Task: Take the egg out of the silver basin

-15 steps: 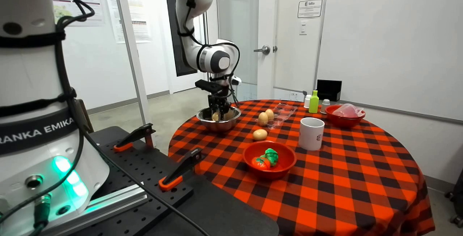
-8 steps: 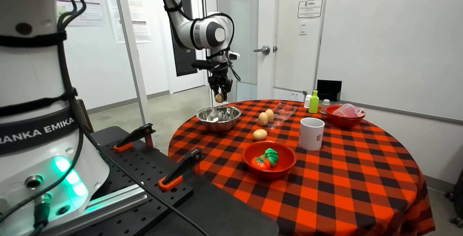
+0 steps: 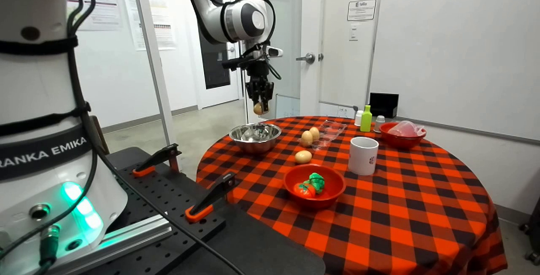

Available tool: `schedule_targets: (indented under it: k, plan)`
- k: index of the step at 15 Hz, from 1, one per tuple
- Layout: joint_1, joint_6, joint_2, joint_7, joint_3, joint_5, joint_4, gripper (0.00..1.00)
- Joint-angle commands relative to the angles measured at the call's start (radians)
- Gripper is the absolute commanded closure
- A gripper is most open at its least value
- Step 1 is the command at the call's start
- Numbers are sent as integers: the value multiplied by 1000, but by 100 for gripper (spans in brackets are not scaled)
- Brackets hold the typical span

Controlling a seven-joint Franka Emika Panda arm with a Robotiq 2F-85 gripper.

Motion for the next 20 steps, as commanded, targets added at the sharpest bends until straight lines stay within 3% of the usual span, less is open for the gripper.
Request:
schedule_targets:
  k: [1,11,20]
  plan:
    - [-20,-9,-38,63,-13,-23,-77,77]
    - [-116,12,53,64,-32,6,-130,77]
    - [-198,23,260,-3,-28,42,23,77]
